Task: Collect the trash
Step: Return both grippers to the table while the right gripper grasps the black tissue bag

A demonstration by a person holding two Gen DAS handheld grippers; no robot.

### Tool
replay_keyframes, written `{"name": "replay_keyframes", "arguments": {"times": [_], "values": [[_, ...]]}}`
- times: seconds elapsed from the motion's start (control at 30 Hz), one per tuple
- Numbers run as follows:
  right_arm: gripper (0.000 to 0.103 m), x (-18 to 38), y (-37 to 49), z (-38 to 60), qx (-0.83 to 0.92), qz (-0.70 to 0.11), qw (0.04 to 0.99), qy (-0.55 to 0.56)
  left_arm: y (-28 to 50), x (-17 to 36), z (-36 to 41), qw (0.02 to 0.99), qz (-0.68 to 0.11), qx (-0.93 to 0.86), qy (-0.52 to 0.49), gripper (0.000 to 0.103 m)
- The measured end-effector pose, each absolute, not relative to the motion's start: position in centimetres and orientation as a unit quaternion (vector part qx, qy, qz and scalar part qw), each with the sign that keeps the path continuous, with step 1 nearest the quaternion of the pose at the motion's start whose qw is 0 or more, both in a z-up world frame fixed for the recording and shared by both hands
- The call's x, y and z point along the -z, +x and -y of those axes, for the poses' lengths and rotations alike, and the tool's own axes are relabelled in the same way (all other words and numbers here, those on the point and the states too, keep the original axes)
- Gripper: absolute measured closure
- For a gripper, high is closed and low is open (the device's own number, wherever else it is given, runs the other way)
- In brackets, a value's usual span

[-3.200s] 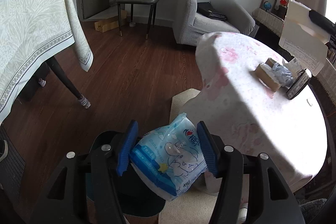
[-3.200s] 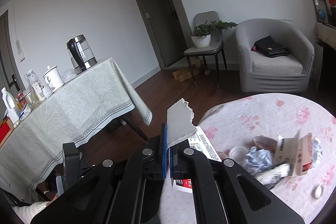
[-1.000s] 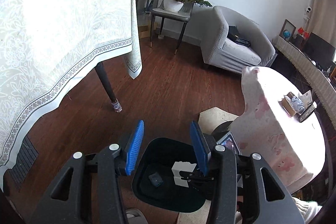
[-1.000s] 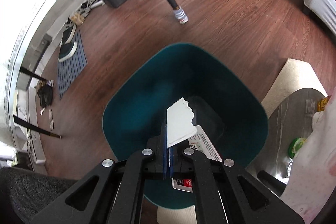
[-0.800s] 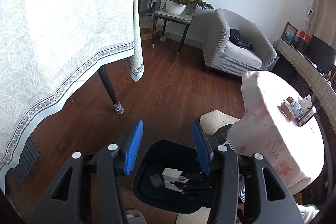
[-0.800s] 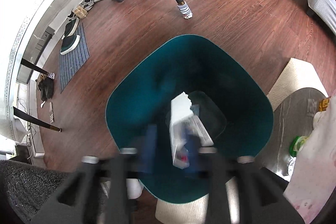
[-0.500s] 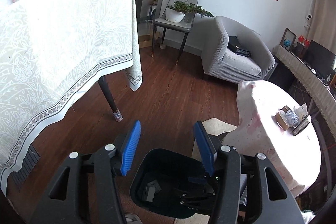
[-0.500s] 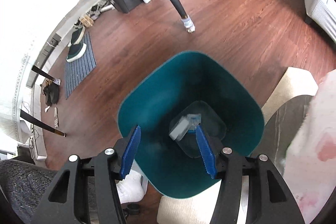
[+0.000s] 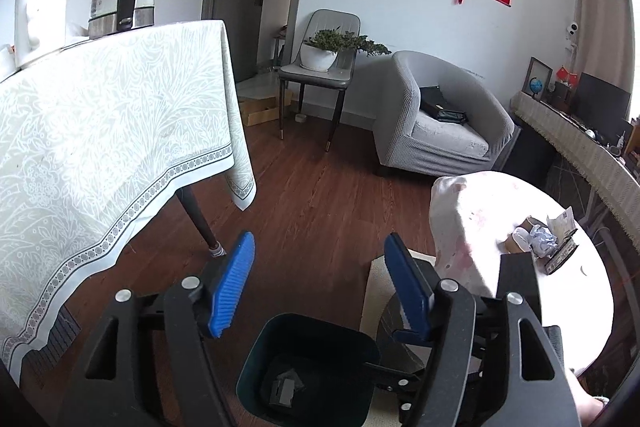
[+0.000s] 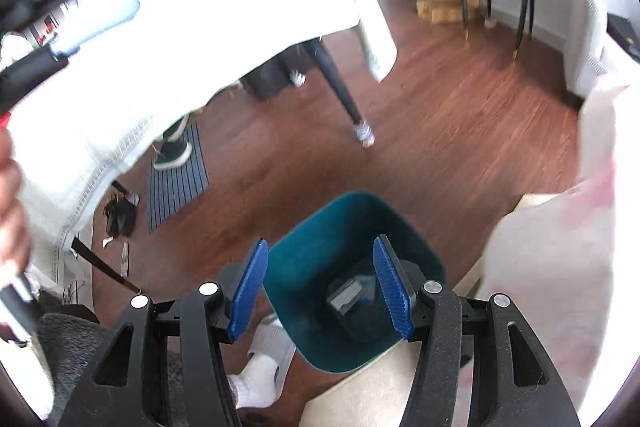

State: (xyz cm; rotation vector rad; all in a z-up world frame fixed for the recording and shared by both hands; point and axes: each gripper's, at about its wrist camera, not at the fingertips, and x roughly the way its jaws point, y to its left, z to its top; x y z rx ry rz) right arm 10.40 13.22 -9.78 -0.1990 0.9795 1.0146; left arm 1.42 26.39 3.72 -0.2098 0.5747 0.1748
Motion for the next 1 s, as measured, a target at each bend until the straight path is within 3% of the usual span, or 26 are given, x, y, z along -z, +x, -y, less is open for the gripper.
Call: {"name": "replay_keyframes", "arguments": {"times": [0.4,1.0], "values": [[0.046,3.5,11.7,-3.5,-0.412,-0.358,0.835,-0.067,4.1,-4.4,-20.4,0.959,-0.263,-0.048,-0.091,0.021],[0.032,0.0,12.7,9.1,-0.345,-0.277,0.896,-0.037,9.0,-1.7,-10.9,0.952,-0.299,0.015,-0.063,0.016]]}}
